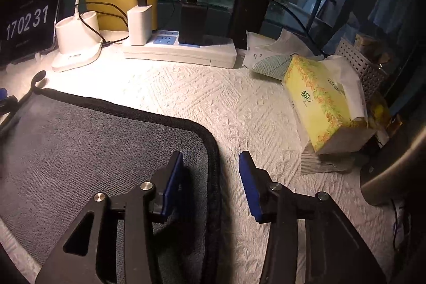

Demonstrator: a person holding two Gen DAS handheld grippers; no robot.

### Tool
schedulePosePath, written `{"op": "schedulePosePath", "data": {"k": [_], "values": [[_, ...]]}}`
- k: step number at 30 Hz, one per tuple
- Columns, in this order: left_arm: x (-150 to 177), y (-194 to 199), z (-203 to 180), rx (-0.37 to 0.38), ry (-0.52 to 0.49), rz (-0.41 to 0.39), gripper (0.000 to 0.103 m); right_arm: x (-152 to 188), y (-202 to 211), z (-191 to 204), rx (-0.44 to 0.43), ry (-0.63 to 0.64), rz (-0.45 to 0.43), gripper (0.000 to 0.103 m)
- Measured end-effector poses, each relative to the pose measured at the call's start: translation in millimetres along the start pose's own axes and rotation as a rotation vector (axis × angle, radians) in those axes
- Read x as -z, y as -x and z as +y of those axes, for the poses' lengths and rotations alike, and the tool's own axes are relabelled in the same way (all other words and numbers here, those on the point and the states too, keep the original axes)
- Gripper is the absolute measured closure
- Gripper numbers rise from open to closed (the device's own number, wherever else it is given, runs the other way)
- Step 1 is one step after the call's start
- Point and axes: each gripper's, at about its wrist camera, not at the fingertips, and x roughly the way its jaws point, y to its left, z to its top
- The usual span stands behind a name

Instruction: Fold towel

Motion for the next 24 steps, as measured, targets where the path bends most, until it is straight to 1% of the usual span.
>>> {"op": "schedulePosePath", "data": {"k": [15, 24], "values": [[21.0, 57.1, -13.7, 0.05, 0.004, -0.06, 0.026, 16.6, 50.6, 2.7, -0.006, -0.02, -0.056, 0.057], [28.1, 92.3, -24.5, 0.074, -0.002, -0.101, 0.026, 33.7, 83.4, 0.8, -0.015, -0.048, -0.093, 0.057]]}}
